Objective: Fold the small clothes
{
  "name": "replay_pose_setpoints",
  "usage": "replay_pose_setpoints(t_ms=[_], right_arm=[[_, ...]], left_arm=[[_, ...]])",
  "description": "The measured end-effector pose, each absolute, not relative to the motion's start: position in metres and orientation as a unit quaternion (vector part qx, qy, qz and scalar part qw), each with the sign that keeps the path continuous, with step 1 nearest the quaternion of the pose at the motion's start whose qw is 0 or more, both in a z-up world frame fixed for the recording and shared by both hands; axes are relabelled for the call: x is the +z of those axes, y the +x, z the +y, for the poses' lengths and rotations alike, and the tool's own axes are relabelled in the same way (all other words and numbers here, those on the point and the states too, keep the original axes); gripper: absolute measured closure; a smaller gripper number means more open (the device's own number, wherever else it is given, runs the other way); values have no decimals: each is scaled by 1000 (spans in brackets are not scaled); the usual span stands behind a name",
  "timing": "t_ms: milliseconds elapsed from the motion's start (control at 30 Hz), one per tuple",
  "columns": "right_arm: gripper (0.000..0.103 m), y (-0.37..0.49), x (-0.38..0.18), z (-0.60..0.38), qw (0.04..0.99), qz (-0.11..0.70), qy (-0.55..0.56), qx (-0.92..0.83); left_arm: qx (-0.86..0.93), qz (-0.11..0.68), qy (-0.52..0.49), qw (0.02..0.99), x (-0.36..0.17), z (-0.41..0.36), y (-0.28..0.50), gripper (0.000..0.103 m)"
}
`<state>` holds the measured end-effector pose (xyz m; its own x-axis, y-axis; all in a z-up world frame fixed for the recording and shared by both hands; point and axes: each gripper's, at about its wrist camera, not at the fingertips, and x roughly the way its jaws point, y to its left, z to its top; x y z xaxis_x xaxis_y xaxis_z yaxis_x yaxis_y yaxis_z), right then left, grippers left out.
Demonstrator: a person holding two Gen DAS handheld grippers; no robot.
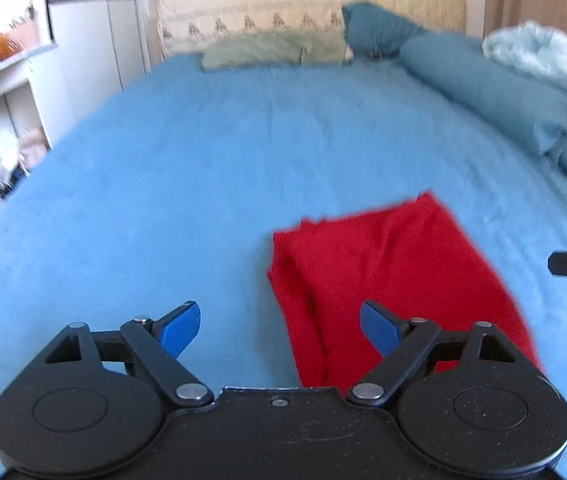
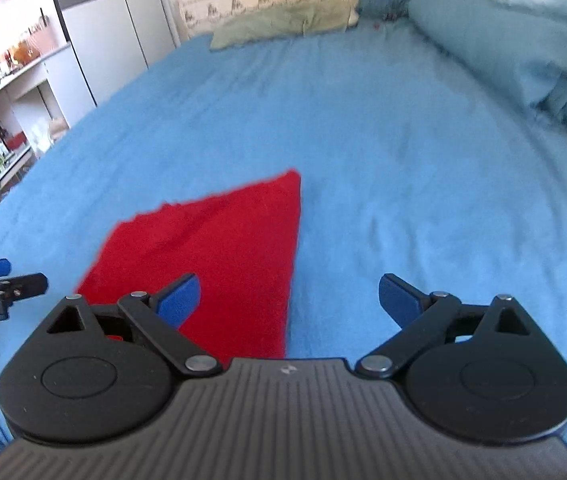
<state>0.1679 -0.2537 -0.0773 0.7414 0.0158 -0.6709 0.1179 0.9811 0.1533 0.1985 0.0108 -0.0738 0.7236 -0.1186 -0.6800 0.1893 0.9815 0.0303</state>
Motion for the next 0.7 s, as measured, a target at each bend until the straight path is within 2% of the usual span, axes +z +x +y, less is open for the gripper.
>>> replay_pose_setpoints(t_ms=[100,333,700], right_arm=[[0,141,-40,-243,929,355,92,-42],[0,70,14,-206,928,363,49,-71],[0,-22,15,-182,913,396,56,-85]], left_arm=[[-70,337,39,938,-39,16,167,0],[-51,344,14,938,-3,22,96,0],[-44,371,32,927,-4,14,21,0]])
